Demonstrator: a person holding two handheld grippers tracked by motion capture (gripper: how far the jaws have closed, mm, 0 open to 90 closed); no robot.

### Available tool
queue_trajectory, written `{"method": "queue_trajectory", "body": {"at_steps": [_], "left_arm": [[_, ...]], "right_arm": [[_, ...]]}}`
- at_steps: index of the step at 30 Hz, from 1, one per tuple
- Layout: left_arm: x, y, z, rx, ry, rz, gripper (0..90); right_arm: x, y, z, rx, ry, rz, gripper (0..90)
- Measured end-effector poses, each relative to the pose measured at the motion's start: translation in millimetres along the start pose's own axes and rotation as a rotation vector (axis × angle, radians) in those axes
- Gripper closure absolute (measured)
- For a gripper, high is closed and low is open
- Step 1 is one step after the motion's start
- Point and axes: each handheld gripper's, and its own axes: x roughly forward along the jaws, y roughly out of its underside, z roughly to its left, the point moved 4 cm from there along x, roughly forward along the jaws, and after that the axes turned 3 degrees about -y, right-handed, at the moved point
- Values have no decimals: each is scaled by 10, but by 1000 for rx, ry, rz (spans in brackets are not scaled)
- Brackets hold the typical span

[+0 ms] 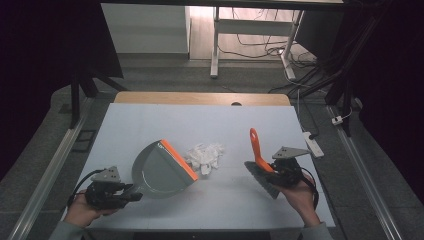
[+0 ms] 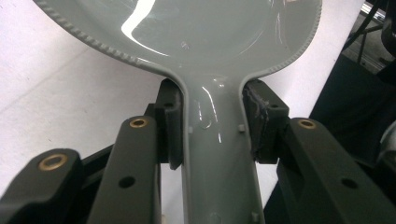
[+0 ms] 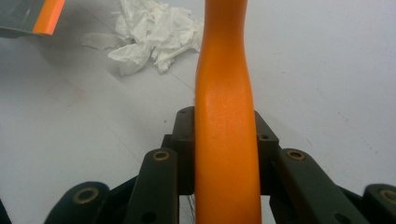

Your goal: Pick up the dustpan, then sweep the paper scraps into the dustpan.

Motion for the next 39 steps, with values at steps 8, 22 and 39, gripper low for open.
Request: {"method": "queue_trajectory", "body": {"at_steps": [8, 22, 39], "left_arm": [[10, 37, 1, -10, 10, 19, 620], [22, 194, 89, -16, -1, 81, 620], [-27, 314, 183, -27, 43, 107, 619]], "right_arm": [[6, -22, 13, -5, 0, -7, 704], [90, -168, 44, -14, -7, -27, 704], [439, -480, 4, -7, -12, -17, 704]]}}
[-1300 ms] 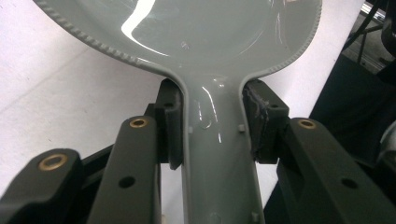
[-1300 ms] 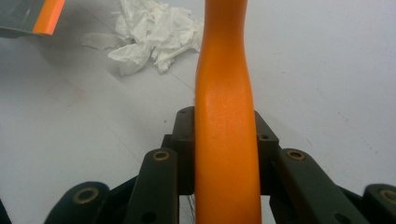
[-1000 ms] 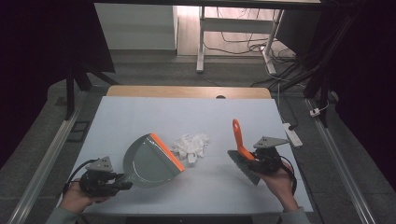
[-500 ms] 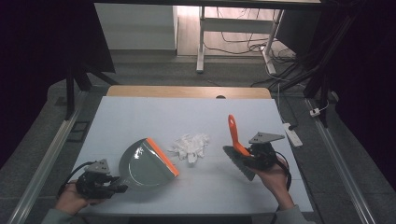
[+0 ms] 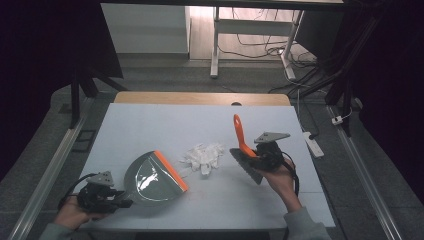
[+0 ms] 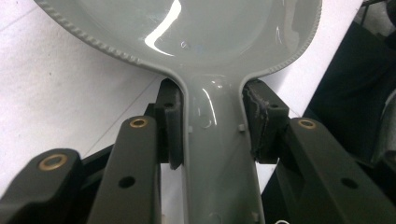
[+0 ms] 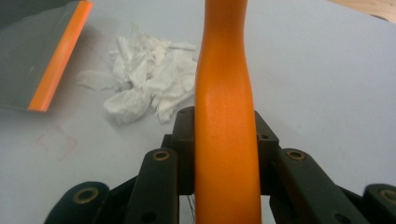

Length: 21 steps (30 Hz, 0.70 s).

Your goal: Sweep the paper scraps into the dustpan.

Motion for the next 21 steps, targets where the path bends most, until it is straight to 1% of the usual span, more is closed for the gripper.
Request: {"method": "queue_trajectory", "body": {"at_steps": [2, 4, 7, 8, 13, 17, 21], "left_arm": [[-5, 25, 2, 9, 13, 9, 619], [-10, 41, 1, 10, 17, 17, 619], [-13, 50, 14, -1, 19, 23, 619], [-10, 53, 15, -5, 20, 25, 619], [43, 40, 8, 3, 33, 40, 619], [65, 40, 23, -4, 41, 48, 619], [103, 28, 18, 1, 47, 61, 619]], "right_arm": [[42, -53, -23, 0, 6, 2, 704], [77, -98, -48, 8, 11, 0, 704], [123, -138, -92, 25, 16, -5, 704], [140, -144, -108, 30, 23, -6, 704], [240, -156, -198, 74, 36, -15, 704], [333, -163, -279, 107, 49, -10, 704], [422, -185, -316, 127, 54, -11, 704]]}}
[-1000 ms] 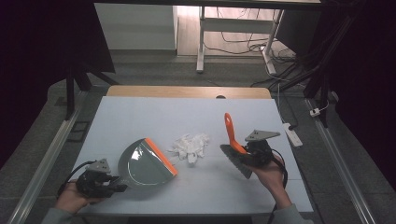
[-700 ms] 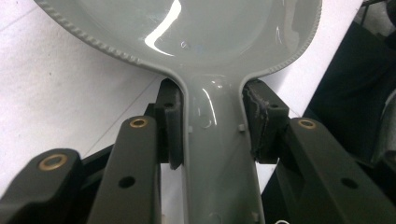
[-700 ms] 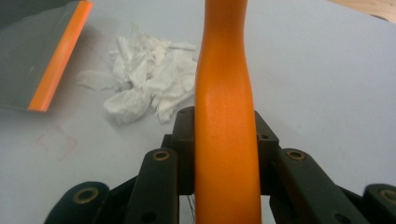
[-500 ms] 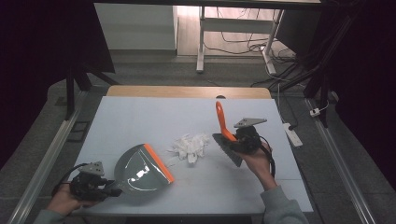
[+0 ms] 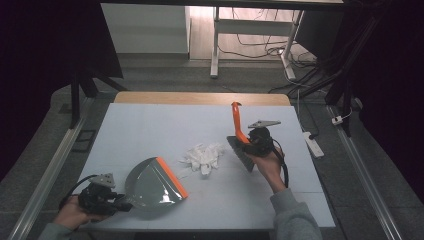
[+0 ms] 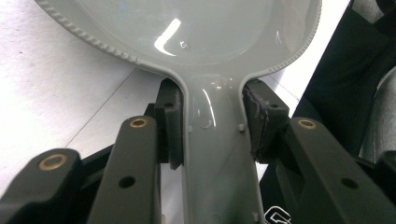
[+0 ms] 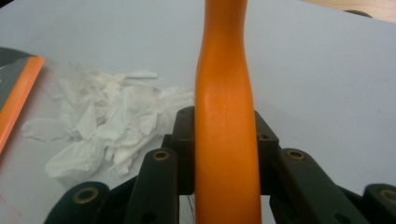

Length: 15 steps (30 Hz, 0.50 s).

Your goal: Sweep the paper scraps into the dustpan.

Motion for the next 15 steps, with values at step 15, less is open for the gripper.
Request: {"method": "queue_trajectory", "body": {"at_steps": [15], "left_arm": [[83, -54, 0, 0, 43, 23, 620]], "right_arm": [[283, -107, -85, 20, 53, 22, 704]]}}
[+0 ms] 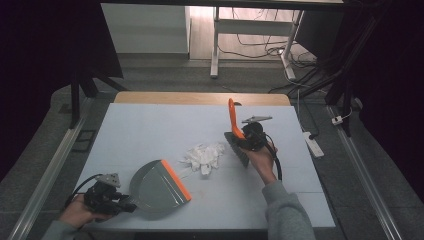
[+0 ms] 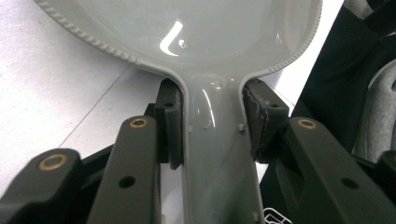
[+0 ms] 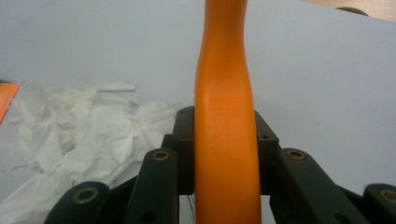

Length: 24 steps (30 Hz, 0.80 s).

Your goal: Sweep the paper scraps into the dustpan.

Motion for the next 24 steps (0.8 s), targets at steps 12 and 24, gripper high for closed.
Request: {"method": "queue_trajectory", "body": {"at_steps": [12, 24], "left_arm": [[16, -21, -9, -2, 19, 5, 620], [21, -27, -11, -5, 19, 6, 620]], "right_arm": [[214, -69, 8, -1, 9, 17, 704], [357, -109, 86, -20, 0, 41, 705]]}}
